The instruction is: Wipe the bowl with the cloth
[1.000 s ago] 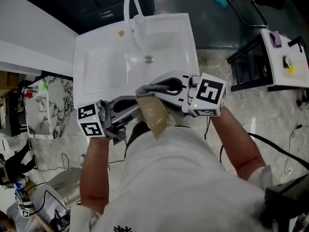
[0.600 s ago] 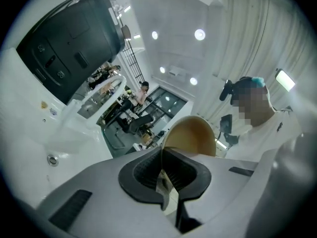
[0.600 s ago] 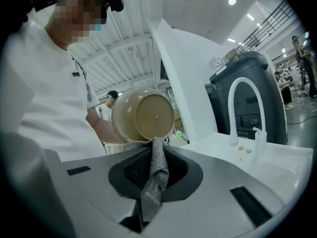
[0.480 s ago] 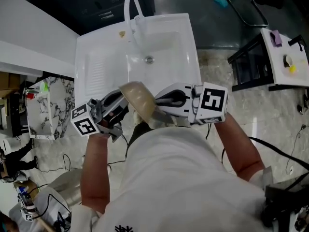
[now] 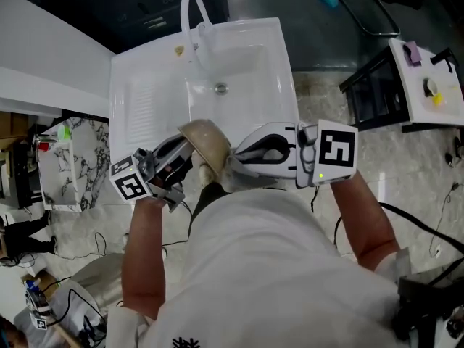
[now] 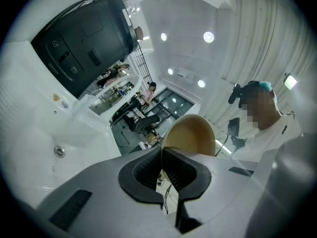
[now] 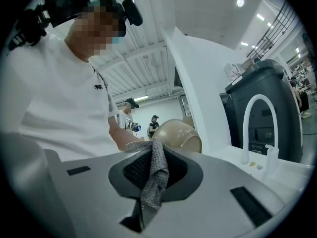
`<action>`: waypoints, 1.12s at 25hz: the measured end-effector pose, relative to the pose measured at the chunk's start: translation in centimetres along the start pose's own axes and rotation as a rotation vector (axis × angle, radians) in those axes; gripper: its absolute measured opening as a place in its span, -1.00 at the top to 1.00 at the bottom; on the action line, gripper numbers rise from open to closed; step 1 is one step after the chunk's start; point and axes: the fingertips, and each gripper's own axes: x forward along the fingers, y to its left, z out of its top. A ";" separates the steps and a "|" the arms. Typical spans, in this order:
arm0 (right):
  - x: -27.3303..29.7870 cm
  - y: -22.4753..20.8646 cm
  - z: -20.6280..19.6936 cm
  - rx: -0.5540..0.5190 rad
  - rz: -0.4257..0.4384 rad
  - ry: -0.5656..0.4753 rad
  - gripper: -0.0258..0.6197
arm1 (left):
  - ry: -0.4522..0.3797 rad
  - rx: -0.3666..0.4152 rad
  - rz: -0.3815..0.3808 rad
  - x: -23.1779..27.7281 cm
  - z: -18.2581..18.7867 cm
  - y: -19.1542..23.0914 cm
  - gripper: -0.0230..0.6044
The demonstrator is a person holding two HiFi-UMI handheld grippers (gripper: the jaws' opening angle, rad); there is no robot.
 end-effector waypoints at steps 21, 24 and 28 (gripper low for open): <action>-0.1 -5.1 2.3 0.092 -0.207 -0.132 0.82 | 0.163 0.016 -0.214 3.3 -4.0 -5.4 0.86; 0.2 -5.6 1.3 0.113 -0.233 -0.104 0.82 | 0.133 0.014 -0.239 3.2 -3.4 -6.0 0.86; 0.7 -5.7 -0.4 0.153 -0.246 -0.064 0.82 | 0.081 0.011 -0.246 2.7 -2.2 -6.1 0.86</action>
